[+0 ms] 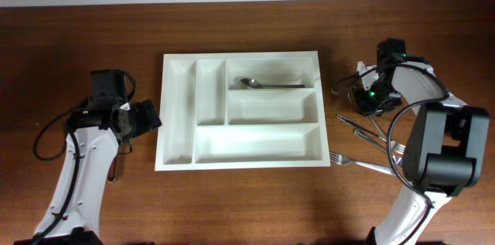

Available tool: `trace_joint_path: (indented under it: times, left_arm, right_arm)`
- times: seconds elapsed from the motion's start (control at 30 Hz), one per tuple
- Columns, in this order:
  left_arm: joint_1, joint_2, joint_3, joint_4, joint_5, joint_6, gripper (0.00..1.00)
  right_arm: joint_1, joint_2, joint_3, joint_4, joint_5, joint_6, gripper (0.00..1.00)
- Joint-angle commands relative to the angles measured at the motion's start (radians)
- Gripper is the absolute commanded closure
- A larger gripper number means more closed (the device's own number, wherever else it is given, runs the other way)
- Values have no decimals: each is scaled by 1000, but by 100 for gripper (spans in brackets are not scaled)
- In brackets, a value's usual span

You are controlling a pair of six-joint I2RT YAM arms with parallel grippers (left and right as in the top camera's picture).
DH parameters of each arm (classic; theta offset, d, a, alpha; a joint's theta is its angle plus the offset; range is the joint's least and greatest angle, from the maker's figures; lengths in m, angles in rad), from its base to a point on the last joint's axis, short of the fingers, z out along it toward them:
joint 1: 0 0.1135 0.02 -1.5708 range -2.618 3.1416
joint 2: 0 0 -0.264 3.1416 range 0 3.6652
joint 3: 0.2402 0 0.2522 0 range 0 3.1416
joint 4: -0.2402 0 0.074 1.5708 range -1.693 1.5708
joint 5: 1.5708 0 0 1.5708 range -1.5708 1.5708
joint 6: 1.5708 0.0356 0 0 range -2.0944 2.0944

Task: Pack container
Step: 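Move the right gripper to the second silver spoon and grasp it, then place the second spoon in the top-right compartment beside the first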

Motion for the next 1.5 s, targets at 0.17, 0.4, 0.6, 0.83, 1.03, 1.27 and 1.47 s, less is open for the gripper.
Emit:
trace_joint_path:
  times: [0.17,0.4,0.6,0.83,1.03,1.27,1.47]
  left_arm:
    - [3,3,19,0,-11,12,1]
    - [3,3,19,0,-11,12,1]
    - [3,3,19,0,-11,12,1]
    - [3,3,19,0,-11,12,1]
    - [3,3,19,0,-11,12,1]
    - [3,3,19,0,-11,12,1]
    - [3,3,19,0,-11,12,1]
  right_arm:
    - [1,48,-12,3,-18,55,89]
    - [0,0,18,-37,-18,80,96]
    - [16,-92,145,-140,-18,80,96]
    - [137,-223,312,-203,-21,72,96]
    - [284,-247,381,-169,-36,46,96]
    - [437,-201,377,-89,-89,-116,96]
    - [468,-101,377,-48,-183,-439,96]
